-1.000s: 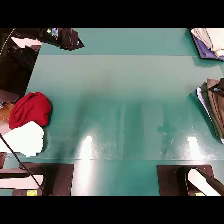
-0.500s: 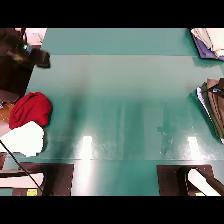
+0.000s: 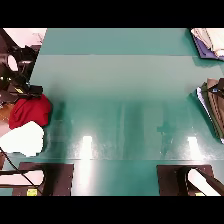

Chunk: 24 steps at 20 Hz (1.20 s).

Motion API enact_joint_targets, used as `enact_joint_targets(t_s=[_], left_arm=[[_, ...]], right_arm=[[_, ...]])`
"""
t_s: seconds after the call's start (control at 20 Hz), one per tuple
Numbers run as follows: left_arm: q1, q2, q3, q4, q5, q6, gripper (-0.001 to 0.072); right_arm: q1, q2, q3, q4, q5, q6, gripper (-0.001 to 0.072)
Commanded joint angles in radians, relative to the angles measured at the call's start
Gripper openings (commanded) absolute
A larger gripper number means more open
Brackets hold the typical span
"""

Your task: Fold the shirts.

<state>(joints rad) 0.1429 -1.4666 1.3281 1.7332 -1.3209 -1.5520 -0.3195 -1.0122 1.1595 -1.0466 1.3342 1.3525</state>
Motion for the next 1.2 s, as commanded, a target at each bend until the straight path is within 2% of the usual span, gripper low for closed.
enact_joint_targets(t_s=[0.0,0.05,0.1,0.15,0.2,0.35,0.4,0.5,0.7,0.85,0.95,1.15], left_arm=[[0.017,0.001,-0.067,0.0,0.129,-0.013,0.0575],[0.017,0.001,-0.067,-0.002,0.13,-0.013,0.053],[0.017,0.001,-0.067,-0.009,0.13,-0.012,0.0331],[0.017,0.001,-0.067,-0.023,0.133,-0.011,0.019],[0.017,0.001,-0.061,-0.041,0.131,-0.011,0.0113],[0.017,0.014,0.008,-0.132,0.114,0.023,0.0106],[0.015,0.029,0.057,-0.189,0.099,0.072,0.0022],[-0.006,0.071,0.181,-0.282,0.081,0.149,0.0023],[-0.111,0.167,0.455,-0.665,0.026,0.382,0.0023],[-0.266,0.201,0.583,-0.867,0.026,0.47,0.0023],[-0.39,0.199,0.604,-0.906,0.03,0.512,0.0023],[-0.584,0.114,0.599,-0.891,0.012,0.567,0.0023]], right_arm=[[0.0,0.0,0.0,0.0,-0.005,0.001,0.0018],[0.001,0.0,0.0,0.001,-0.008,0.001,0.0018],[0.0,0.0,0.0,0.001,-0.008,0.0,0.0018],[0.001,0.0,0.0,0.001,-0.008,0.001,0.0018],[0.001,0.0,0.0,0.001,-0.008,0.0,0.0017],[0.0,0.0,0.004,0.002,-0.007,0.001,0.0018],[0.0,0.0,0.016,0.002,-0.006,0.0,0.0018],[0.0,0.0,0.067,0.006,-0.008,0.0,0.0017],[0.0,0.0,0.204,0.006,-0.007,0.0,0.0018],[0.001,0.0,0.296,0.006,-0.007,0.0,0.0018],[0.001,0.0,0.341,0.006,-0.006,0.001,0.0018],[0.001,0.0,0.381,0.007,-0.006,0.001,0.0017]])
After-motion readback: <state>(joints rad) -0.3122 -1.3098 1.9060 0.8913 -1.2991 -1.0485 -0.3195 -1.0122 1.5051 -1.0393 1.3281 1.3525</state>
